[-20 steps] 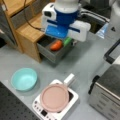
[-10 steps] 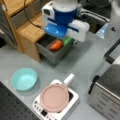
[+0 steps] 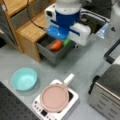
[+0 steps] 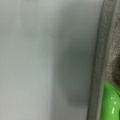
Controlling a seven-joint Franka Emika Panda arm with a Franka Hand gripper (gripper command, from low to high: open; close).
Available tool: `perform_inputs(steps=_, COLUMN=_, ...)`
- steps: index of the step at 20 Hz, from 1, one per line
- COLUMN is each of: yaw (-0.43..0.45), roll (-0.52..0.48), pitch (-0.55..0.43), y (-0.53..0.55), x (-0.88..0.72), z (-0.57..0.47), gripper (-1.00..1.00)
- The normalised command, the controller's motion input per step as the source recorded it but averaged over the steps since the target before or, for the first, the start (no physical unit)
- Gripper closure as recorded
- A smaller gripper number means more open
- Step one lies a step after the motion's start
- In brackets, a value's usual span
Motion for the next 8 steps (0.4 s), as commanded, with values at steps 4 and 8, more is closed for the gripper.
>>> perform_inputs(steps=4, yaw=-0.146, roll=0.131, pitch=0.139, y=0.11, x=0.31, z=0.15, gripper=-1.0)
perform_inputs(steps=8, yaw=-0.112, roll=0.097, pitch=0.172, y=0.12, x=0.3, z=0.15, gripper=-1.0)
